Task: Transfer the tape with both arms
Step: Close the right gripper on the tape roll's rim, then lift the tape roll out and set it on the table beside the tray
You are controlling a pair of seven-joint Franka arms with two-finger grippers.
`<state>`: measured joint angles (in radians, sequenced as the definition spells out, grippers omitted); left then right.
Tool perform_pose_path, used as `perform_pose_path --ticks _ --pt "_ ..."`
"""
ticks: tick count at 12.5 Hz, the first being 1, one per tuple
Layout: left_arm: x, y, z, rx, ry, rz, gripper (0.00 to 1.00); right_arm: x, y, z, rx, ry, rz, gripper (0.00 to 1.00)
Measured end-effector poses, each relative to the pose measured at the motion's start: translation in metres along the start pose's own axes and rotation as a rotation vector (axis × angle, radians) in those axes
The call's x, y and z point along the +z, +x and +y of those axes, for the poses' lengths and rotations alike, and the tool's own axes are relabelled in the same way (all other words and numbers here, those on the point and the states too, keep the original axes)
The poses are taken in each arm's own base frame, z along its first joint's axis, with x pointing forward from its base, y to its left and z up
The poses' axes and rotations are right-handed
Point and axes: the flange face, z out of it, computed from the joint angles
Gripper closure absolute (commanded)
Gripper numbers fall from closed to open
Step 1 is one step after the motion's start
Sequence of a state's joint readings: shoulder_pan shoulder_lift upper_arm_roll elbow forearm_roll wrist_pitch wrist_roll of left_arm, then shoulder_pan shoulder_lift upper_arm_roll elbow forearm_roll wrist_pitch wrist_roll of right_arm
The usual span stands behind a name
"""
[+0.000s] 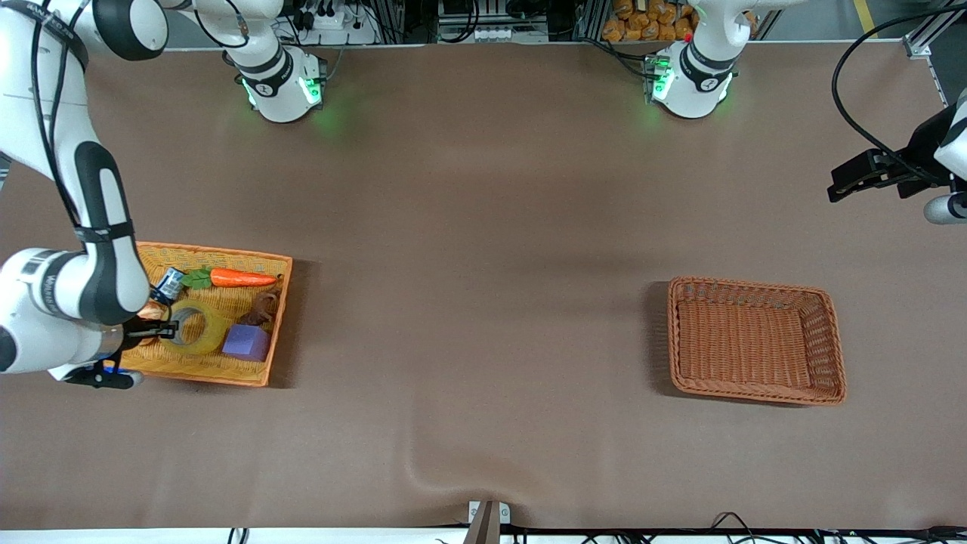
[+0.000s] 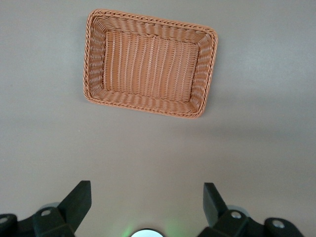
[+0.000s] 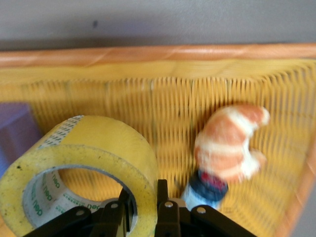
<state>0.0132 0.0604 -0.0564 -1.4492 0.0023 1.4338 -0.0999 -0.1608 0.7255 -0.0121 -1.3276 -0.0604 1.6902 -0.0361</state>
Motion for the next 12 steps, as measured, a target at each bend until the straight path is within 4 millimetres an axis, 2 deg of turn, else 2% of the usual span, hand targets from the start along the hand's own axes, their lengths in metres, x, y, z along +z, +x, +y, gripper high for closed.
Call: perform_pose_path --ticks 2,3,5,9,10,12 --pt "0.0 0.0 0.0 0.0 0.0 -0.001 0.0 -0.042 -0.017 -0.024 -0.033 0.005 -0.067 1.0" --pt "0.001 0.0 0.0 0.0 0.0 -0.001 0.0 -0.057 -0.023 -0.046 -0.042 0.009 -0.08 1.0" --pt "0.001 0.0 0.0 0.0 0.0 -0.001 0.0 -0.069 -0.027 -0.099 0.028 0.009 -0.069 1.0" --pt "0.004 0.002 0.0 0.001 0.0 -0.008 0.0 -0.064 -0.035 -0.211 0.02 0.055 -0.039 1.0" --pt "0.005 0.003 0.001 0.001 0.0 -0.009 0.0 -0.059 -0.042 -0.25 0.019 0.079 -0.038 1.0" --pt "0.006 0.003 0.001 0.001 0.001 -0.011 0.0 -0.028 -0.06 -0.344 0.071 0.054 -0.031 1.0"
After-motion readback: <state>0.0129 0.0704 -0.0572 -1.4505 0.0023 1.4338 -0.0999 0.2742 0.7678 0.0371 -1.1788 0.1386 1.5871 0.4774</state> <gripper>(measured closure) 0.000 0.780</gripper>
